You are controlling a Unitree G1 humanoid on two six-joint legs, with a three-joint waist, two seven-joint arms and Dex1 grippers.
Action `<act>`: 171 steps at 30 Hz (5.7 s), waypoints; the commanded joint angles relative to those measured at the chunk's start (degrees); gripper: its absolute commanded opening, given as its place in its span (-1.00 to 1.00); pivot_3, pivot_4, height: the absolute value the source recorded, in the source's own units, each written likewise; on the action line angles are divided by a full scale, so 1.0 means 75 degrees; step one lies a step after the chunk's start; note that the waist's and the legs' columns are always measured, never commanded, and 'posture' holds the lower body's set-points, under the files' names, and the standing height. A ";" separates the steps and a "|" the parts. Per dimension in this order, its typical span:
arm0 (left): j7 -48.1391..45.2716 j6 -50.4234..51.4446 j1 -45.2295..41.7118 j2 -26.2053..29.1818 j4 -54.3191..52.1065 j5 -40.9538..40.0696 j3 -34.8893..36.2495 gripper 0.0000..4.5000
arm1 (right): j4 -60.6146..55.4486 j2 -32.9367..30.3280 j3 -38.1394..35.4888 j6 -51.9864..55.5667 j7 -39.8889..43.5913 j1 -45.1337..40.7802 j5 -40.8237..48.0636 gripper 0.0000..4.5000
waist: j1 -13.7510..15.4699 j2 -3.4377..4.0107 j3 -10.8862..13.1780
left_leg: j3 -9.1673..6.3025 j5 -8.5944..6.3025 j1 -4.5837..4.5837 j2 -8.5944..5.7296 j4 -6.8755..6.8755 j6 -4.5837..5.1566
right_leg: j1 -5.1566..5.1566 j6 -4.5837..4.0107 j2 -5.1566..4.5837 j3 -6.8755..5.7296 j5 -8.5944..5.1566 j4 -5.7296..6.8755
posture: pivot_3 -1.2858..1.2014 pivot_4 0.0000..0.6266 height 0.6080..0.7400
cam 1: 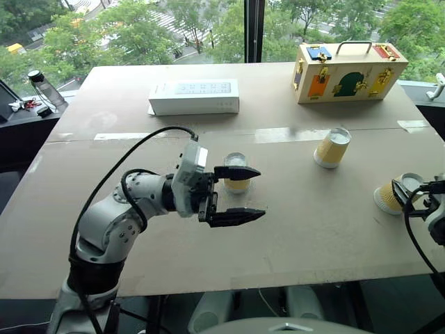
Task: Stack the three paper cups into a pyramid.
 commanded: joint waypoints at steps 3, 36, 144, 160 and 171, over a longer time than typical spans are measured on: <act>-0.0078 -0.0195 0.0063 0.0104 -0.0254 -0.0194 0.0117 1.00 | -0.0004 0.0308 -0.0290 0.0408 -0.0023 -0.0260 0.0422 0.60 | 0.0011 0.0000 0.0000 | 0.0000 0.0000 -0.0001 0.0003 0.0002 0.0000 | 0.0001 -0.0003 0.0002 -0.0001 0.0002 0.0000 | 0.03 -0.52 1.00; -0.0365 -0.2318 0.3422 0.0406 0.1503 0.0207 0.3056 1.00 | 0.1411 0.0508 0.5530 -0.0975 0.3058 -0.4456 -0.0751 0.00 | -0.0176 0.0007 0.0025 | 0.0033 -0.0010 -0.0014 0.0039 -0.0006 -0.0012 | -0.0038 -0.0026 0.0007 -0.0010 0.0016 -0.0015 | 0.03 -0.52 1.00; -0.0002 -0.2739 0.4624 -0.0132 0.0164 -0.1440 0.4367 1.00 | 0.2460 0.0372 0.6127 0.0831 0.5008 -0.7816 -0.0015 0.97 | -0.0196 0.0032 0.0045 | 0.0042 -0.0018 -0.0018 0.0063 -0.0023 -0.0022 | -0.0066 -0.0048 0.0032 -0.0004 0.0030 -0.0020 | 0.03 -0.52 1.00; 0.1172 -0.2347 0.4573 -0.0291 0.0288 -0.0641 0.3443 1.00 | 0.0180 -0.1181 0.3259 0.0051 0.5327 -0.4678 0.0884 0.97 | -0.0122 0.0026 0.0044 | 0.0047 -0.0025 -0.0030 0.0062 -0.0021 -0.0018 | -0.0063 -0.0048 0.0029 -0.0003 0.0030 -0.0033 | 0.03 -0.52 1.00; 0.1422 -0.2416 0.5252 -0.0013 0.1037 0.0678 0.3264 1.00 | -0.0418 -0.0830 0.0593 -0.1565 0.5617 0.1005 0.0945 0.97 | 0.0011 0.0026 0.0046 | 0.0057 -0.0042 -0.0019 0.0070 -0.0009 -0.0010 | -0.0041 -0.0036 0.0031 0.0005 0.0005 -0.0037 | 0.03 -0.52 1.00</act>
